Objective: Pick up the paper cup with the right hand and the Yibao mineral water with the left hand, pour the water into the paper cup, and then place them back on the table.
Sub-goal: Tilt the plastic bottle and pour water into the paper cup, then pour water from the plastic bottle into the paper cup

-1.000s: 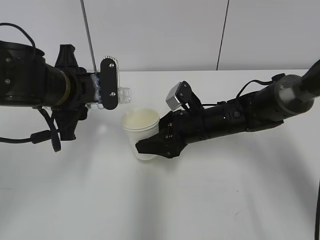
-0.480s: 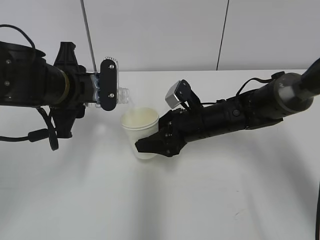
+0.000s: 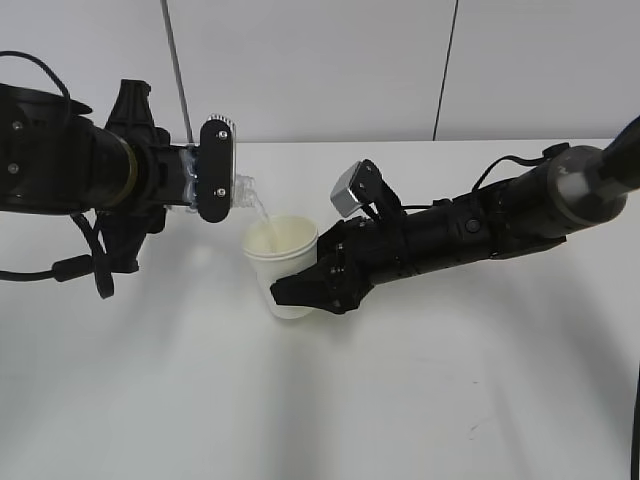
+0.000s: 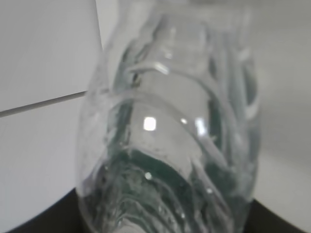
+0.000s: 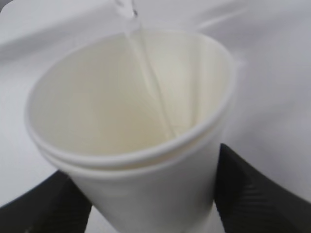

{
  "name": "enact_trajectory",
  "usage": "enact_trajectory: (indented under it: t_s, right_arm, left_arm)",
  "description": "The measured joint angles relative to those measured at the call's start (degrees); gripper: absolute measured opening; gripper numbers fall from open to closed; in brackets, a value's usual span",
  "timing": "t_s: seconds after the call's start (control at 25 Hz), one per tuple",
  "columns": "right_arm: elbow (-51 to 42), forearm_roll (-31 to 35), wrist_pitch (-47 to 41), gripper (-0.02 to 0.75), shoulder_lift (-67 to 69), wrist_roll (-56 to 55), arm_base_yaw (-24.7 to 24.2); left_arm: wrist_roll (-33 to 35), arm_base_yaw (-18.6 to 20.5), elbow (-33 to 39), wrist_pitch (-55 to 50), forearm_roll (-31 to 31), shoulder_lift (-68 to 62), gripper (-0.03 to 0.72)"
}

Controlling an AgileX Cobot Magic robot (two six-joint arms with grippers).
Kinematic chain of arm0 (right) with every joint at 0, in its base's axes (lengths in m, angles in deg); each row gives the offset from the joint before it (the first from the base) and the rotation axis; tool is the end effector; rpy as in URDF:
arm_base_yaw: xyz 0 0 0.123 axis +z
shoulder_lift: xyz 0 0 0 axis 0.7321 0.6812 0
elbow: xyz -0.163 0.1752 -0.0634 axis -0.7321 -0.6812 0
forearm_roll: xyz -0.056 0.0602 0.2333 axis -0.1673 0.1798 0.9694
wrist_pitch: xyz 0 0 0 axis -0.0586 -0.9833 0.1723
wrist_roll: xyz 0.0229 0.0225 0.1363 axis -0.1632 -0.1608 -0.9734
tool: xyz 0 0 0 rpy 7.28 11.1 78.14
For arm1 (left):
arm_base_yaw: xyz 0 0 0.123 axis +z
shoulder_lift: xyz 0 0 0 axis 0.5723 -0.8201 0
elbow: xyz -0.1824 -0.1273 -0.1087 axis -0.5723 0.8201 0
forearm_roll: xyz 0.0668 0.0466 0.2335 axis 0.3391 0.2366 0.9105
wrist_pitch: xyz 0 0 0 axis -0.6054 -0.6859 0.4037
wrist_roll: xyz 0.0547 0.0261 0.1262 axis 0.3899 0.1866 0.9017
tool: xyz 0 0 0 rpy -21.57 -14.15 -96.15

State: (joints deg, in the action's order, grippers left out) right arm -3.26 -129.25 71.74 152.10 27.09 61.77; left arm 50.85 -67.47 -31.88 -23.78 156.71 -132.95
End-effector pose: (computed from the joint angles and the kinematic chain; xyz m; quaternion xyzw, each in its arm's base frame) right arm 0.3734 0.2126 0.0535 -0.4533 0.7124 0.3675 0.3897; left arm 0.3542 -0.1497 0.1533 0.6469 0.6114 0.3416 0.3016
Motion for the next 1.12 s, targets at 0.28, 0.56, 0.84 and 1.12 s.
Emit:
enact_trajectory:
  t_s: [0.28,0.56,0.84,1.12]
  right_arm:
    - [0.00,-0.10,0.00,0.550,0.00,0.00,0.00]
    - [0.00,-0.10,0.00,0.550,0.00,-0.10,0.00]
    - [0.00,-0.10,0.00,0.549,0.00,-0.10,0.00]
    - [0.00,-0.31,0.00,0.549,0.00,-0.10,0.00]
  left_arm:
    - [0.00,0.00,0.00,-0.03,2.02,0.00,0.351]
    - [0.00,0.00,0.00,-0.17,3.34,0.00,0.351]
    - [0.00,0.00,0.00,-1.00,4.64,0.00,0.350]
    - [0.00,0.00,0.00,-1.07,4.82,0.00,0.350]
